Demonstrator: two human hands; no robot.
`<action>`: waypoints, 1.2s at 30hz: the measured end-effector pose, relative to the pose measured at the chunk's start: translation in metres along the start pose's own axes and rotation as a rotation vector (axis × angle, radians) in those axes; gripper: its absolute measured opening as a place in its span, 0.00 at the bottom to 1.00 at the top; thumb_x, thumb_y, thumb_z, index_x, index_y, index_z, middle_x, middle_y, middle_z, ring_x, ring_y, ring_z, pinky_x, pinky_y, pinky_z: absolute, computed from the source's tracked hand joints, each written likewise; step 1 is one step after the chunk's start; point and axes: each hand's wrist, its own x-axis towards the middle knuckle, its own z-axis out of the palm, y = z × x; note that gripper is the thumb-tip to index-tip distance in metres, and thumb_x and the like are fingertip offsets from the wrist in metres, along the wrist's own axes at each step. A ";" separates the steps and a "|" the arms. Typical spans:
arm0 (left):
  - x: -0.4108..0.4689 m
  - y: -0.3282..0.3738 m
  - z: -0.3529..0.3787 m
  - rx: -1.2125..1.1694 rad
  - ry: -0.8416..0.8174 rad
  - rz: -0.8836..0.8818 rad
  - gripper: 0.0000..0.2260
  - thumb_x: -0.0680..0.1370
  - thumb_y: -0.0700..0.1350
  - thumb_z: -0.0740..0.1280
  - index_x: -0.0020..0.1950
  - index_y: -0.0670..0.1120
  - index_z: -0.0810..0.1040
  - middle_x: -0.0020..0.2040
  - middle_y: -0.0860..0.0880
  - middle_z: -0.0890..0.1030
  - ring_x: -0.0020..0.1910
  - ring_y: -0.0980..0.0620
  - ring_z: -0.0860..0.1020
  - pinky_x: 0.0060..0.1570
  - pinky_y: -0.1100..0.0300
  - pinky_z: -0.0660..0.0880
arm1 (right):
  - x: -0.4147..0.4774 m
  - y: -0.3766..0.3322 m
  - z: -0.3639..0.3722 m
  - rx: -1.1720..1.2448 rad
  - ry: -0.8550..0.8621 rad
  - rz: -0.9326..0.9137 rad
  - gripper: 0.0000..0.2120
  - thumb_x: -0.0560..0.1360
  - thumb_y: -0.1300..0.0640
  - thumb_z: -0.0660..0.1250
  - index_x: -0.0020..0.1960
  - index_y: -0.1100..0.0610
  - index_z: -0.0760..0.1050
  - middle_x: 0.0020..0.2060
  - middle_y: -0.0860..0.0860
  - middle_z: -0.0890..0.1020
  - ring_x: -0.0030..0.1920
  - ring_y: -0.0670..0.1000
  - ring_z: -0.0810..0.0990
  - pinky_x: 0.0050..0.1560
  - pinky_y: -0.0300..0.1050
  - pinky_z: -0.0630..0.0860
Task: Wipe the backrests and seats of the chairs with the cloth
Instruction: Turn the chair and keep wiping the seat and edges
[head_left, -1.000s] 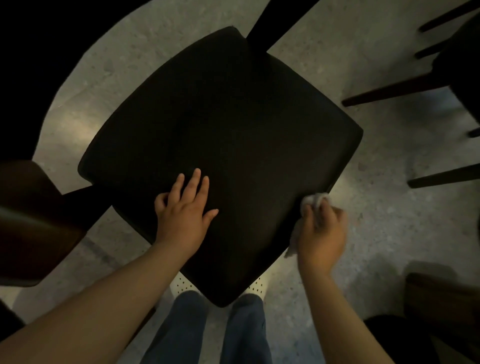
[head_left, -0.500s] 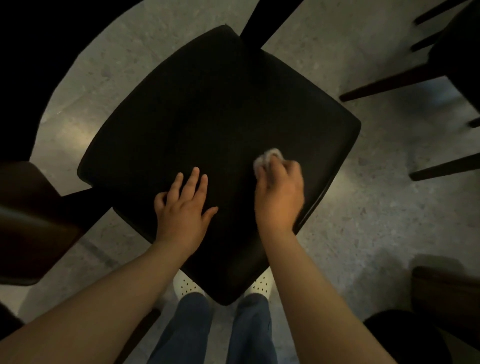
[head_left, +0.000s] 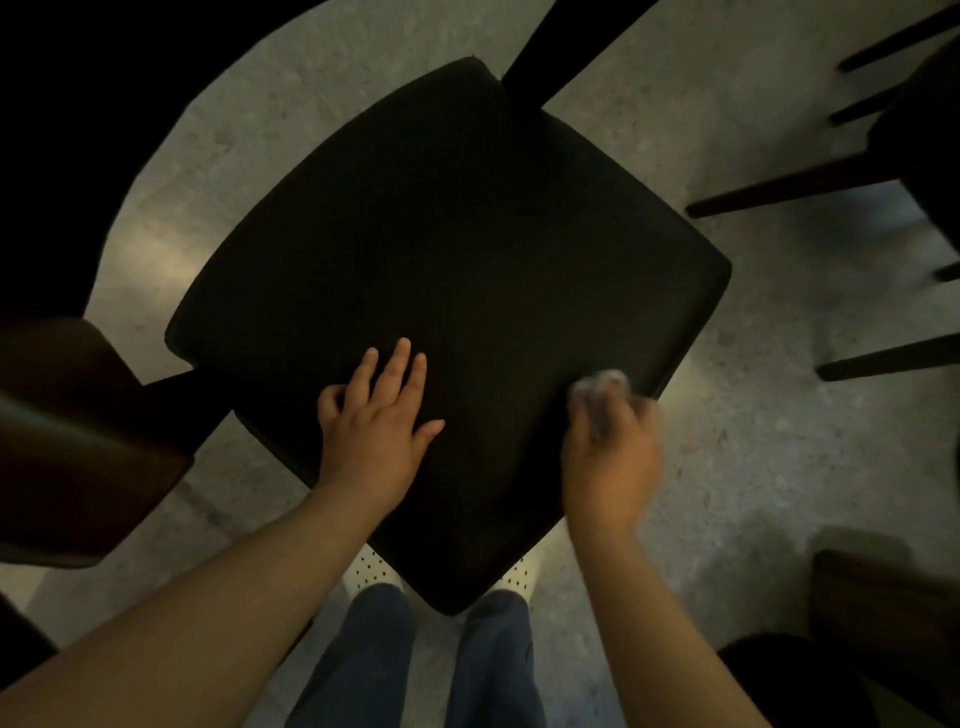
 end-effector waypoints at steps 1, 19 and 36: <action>0.000 0.000 0.000 -0.003 -0.004 -0.001 0.30 0.80 0.61 0.53 0.79 0.54 0.46 0.80 0.53 0.42 0.78 0.47 0.45 0.71 0.44 0.55 | -0.005 -0.015 0.006 -0.003 -0.074 -0.167 0.12 0.78 0.46 0.62 0.58 0.49 0.75 0.51 0.46 0.72 0.48 0.46 0.74 0.45 0.40 0.73; -0.001 0.006 -0.009 0.040 -0.045 -0.025 0.30 0.81 0.61 0.52 0.79 0.54 0.44 0.80 0.52 0.41 0.78 0.47 0.45 0.71 0.44 0.56 | -0.035 -0.006 0.012 -0.168 -0.187 -0.471 0.14 0.78 0.50 0.64 0.61 0.54 0.75 0.51 0.52 0.74 0.45 0.48 0.74 0.38 0.39 0.72; -0.079 -0.034 0.001 -0.154 0.035 0.032 0.24 0.76 0.48 0.69 0.71 0.42 0.72 0.70 0.42 0.72 0.69 0.41 0.69 0.64 0.42 0.66 | -0.059 -0.072 0.041 -0.073 -0.252 -0.384 0.18 0.80 0.48 0.61 0.68 0.50 0.72 0.58 0.50 0.73 0.53 0.49 0.72 0.44 0.42 0.74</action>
